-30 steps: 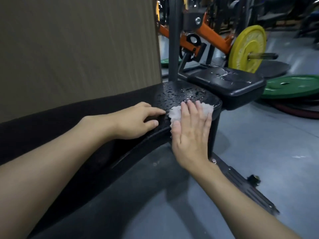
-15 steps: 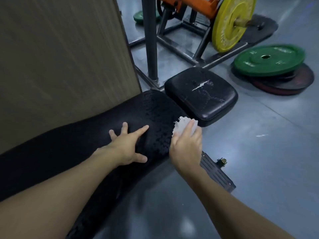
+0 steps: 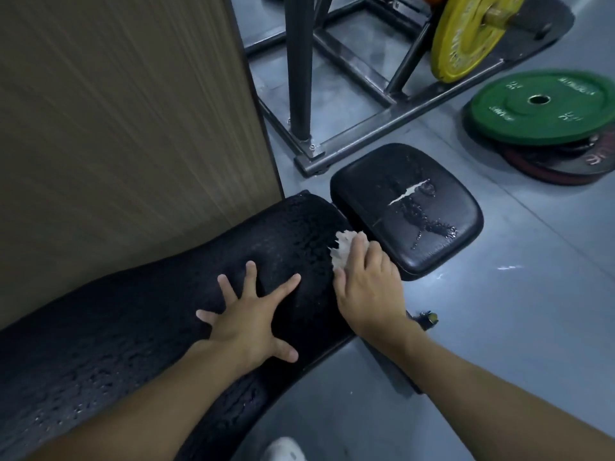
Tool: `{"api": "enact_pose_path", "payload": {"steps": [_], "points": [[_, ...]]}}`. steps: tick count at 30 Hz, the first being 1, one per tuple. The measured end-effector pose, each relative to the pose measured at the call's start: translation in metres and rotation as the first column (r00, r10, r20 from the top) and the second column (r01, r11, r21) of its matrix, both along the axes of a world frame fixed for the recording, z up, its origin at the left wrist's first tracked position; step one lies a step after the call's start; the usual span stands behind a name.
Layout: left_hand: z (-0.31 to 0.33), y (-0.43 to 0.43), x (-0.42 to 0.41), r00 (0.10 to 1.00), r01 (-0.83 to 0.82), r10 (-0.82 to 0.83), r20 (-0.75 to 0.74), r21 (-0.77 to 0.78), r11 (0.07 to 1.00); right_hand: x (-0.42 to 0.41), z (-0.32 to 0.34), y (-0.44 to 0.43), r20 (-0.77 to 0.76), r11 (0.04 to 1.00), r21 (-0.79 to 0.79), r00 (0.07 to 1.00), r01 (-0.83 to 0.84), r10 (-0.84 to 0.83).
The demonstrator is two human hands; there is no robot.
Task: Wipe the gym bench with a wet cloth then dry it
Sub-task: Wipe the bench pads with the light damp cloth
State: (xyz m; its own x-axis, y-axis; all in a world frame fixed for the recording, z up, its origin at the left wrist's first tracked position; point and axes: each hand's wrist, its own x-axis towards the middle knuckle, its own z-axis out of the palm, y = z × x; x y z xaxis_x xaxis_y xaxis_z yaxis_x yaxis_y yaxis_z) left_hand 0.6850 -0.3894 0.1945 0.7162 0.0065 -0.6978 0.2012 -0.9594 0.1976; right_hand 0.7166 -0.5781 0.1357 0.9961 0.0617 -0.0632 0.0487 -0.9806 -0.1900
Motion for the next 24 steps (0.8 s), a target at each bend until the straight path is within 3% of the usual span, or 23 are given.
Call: {"api": "enact_pose_path", "payload": {"steps": [2,6,11,15,24], "points": [[0.002,0.023,0.017,0.999,0.001,0.0,0.05,-0.014,1.0,-0.004,0.001,-0.003,-0.032,0.999,-0.031,0.999,-0.039,0.038],[-0.004,0.052,0.05,0.998,0.021,-0.022,0.061,0.023,1.0,0.037,0.003,0.029,-0.032,0.996,-0.078,0.998,0.043,-0.045],[-0.007,0.051,0.053,0.996,0.079,-0.081,0.035,0.062,0.995,0.111,0.005,0.076,-0.121,0.992,-0.111,0.992,-0.053,0.039],[-0.005,0.052,0.053,0.995,0.091,-0.092,0.026,0.029,0.995,0.09,0.009,0.039,-0.123,0.978,-0.081,0.975,-0.194,0.183],[-0.007,0.073,0.05,0.99,0.059,-0.06,0.124,0.011,0.998,0.117,0.008,0.078,-0.142,0.974,-0.189,0.985,-0.123,0.097]]}}
